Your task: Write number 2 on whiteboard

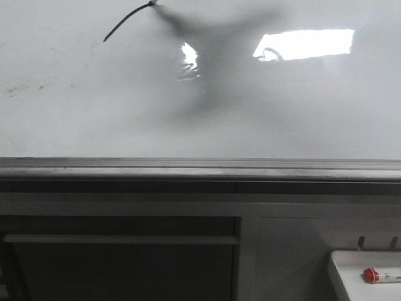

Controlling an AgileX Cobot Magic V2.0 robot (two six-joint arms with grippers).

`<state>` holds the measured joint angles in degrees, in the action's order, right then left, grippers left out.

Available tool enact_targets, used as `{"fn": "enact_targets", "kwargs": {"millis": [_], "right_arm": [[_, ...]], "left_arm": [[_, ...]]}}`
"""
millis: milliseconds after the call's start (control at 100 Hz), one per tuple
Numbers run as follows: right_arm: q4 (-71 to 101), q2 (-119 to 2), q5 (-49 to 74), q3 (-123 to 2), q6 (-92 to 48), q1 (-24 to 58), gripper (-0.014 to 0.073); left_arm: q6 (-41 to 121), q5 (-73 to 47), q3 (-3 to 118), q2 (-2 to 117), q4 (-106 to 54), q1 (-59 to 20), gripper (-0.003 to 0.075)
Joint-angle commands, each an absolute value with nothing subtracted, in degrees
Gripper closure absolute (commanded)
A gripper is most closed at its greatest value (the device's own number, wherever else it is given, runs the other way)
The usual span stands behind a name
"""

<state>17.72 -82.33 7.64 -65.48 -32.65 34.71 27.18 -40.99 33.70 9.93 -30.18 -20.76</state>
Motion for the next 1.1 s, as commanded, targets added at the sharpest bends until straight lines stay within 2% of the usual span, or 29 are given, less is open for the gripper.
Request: {"fn": "enact_targets", "kwargs": {"millis": [0, 180, 360, 540, 780, 1090], "right_arm": [[16.7, -79.9, 9.3, -66.6, -33.1, 31.5, 0.0659], [19.2, -78.7, 15.5, -65.4, -33.0, 32.4, 0.0657], [24.1, -79.8, 7.7, -61.7, -33.0, 37.4, 0.0657], [27.4, -84.8, 5.9, -61.6, -33.0, 41.1, 0.0657], [31.1, -89.3, 4.8, -61.6, -33.0, 41.3, 0.0657], [31.0, -85.0, 6.0, -61.6, -33.0, 41.3, 0.0657]], "left_arm": [[26.5, -36.8, 34.9, 10.8, -32.0, -21.0, 0.0741], [26.5, -36.8, 34.9, 10.8, -32.0, -21.0, 0.0741], [26.5, -36.8, 34.9, 10.8, -32.0, -21.0, 0.0741], [26.5, -36.8, 34.9, 10.8, -32.0, -21.0, 0.0741], [26.8, -36.8, 34.9, 10.8, -32.0, -21.0, 0.0741], [26.8, -36.9, 34.9, 10.8, -32.0, -21.0, 0.0741]]}}
